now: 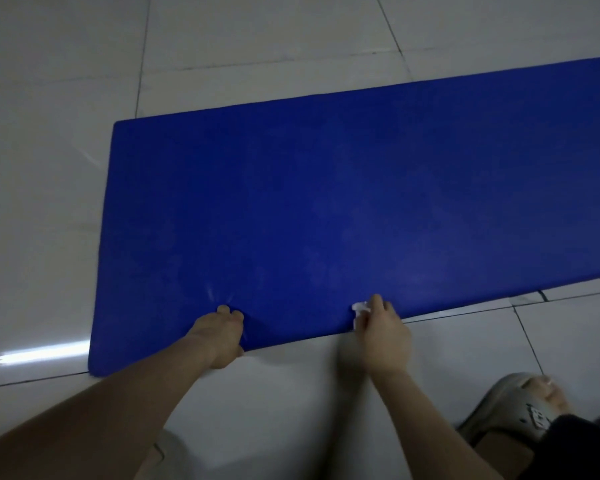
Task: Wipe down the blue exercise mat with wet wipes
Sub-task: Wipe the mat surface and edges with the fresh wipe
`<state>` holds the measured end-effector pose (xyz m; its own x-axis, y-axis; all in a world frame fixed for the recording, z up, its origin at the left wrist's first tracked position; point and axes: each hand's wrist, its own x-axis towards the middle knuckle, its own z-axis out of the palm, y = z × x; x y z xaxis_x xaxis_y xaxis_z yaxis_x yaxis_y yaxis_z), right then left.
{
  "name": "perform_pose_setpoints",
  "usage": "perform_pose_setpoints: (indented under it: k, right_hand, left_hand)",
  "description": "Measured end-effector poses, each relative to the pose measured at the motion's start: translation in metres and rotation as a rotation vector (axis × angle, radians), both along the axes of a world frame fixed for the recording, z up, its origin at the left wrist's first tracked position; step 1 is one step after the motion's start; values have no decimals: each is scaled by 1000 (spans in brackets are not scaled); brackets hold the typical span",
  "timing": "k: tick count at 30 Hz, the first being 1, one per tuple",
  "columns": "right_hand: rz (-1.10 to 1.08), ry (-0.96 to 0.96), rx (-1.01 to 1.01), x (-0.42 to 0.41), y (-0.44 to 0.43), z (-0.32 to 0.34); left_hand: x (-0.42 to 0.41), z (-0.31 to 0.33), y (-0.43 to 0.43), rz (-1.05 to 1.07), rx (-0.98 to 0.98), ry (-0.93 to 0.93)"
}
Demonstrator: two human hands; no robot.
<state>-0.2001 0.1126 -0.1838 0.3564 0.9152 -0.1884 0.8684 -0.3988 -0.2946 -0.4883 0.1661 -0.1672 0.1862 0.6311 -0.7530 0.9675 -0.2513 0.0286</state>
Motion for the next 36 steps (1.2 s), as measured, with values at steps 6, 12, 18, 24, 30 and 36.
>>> perform_pose_setpoints:
  k: [6,12,18,24,30,36]
  right_hand:
    - [157,110,-134,-83,-2,0]
    - [414,124,-127,-102,-1,3]
    - [17,49,-55,3,21,13]
    - [-232,118,-42,27,20,-1]
    - [-290,231,19,21,20,0]
    - [-97,343,-2,-41,20,18]
  left_hand:
    - [1,3,-1,5,3,6]
    - [6,12,1,-26,-5,42]
    - [44,30,7,-227,75,157]
    - [100,12,-7,-341,227,-115]
    - [93,13,-11,-486,311,-98]
    - [18,19,-6,-359,338,-48]
